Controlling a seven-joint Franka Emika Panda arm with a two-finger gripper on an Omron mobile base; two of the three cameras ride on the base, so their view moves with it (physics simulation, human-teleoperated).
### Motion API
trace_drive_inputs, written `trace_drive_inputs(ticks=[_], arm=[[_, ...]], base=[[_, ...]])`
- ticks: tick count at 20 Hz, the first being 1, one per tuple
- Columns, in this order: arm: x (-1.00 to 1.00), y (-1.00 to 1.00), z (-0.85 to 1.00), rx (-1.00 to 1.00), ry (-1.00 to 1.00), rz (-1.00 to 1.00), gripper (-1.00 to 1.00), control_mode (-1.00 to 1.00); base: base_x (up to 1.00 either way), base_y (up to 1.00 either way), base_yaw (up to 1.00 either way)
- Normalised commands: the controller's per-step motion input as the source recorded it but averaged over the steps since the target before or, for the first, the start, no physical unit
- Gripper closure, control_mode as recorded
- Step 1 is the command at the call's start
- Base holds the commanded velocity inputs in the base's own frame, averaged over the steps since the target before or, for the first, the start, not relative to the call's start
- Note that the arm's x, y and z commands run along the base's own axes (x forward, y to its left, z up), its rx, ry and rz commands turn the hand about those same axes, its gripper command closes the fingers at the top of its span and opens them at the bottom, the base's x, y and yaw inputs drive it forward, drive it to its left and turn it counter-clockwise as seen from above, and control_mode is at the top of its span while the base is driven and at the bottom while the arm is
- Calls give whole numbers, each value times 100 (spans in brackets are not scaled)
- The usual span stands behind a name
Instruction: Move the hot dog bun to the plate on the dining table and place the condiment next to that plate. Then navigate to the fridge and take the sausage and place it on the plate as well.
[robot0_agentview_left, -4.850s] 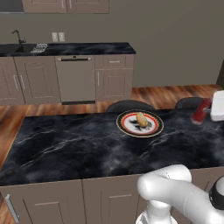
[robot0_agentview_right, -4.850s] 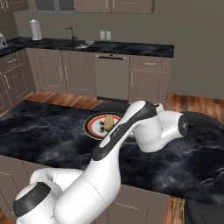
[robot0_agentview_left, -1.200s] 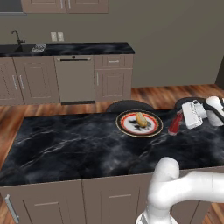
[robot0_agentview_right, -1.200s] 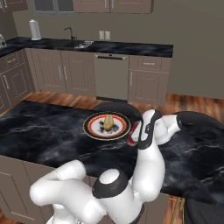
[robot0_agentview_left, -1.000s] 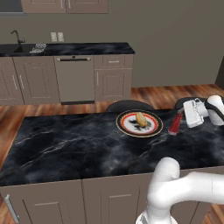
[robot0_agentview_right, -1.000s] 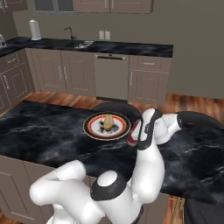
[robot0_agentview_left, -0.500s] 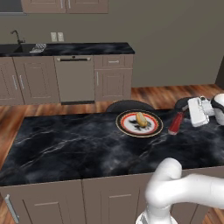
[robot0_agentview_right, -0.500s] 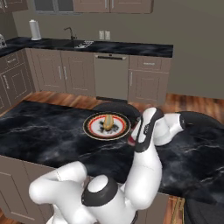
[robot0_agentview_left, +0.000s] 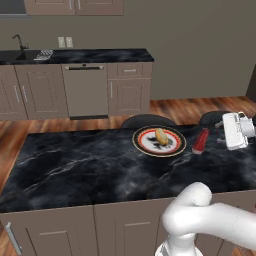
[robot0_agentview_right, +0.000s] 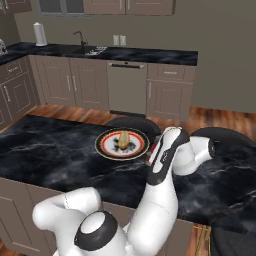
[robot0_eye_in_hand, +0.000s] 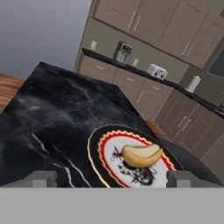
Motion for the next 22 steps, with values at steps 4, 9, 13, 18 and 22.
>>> trace_drive_inputs(ticks=[4, 9, 13, 18, 22], arm=[[-67, 20, 72, 0, -14, -9, -100, -100], [-63, 24, 80, 0, -5, -11, -100, -100], [-64, 32, 69, 0, 1, -23, -100, -100], [-51, 40, 63, 2, 18, -28, -100, -100], [-40, 44, 61, 2, 27, -30, -100, -100]], base=[[0, 0, 0], [0, 0, 0], [0, 0, 0], [0, 0, 0], [0, 0, 0]])
